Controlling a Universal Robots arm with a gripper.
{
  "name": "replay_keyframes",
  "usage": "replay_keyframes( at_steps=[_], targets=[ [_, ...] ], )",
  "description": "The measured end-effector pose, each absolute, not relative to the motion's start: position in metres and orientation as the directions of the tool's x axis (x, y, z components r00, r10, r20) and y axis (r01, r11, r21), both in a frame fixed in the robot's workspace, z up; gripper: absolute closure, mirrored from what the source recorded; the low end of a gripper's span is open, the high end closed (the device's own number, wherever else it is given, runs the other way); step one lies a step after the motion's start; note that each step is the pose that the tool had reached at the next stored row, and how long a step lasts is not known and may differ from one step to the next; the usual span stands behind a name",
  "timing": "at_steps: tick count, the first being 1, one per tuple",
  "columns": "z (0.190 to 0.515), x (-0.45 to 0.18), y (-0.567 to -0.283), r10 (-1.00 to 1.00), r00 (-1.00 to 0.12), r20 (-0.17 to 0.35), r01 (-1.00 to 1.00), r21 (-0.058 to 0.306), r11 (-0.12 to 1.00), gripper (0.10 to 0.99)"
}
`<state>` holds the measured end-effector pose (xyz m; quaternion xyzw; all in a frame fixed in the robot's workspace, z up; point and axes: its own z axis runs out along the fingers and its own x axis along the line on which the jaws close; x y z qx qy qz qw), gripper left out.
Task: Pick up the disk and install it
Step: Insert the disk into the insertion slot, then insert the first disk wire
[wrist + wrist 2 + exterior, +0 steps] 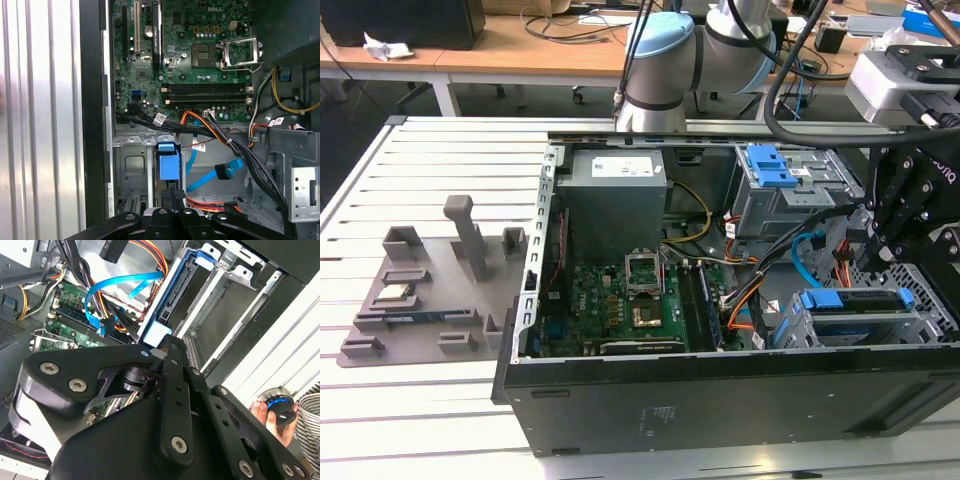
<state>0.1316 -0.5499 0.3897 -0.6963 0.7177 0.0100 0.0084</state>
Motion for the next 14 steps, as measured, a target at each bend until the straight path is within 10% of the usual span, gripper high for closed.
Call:
replay_keyframes(
  at_steps=[14],
  targets=[
    [0.385,0.155,-0.523,-0.999,-0.03,-0.021,-1.0,0.003,0.03,0.98]
  ],
)
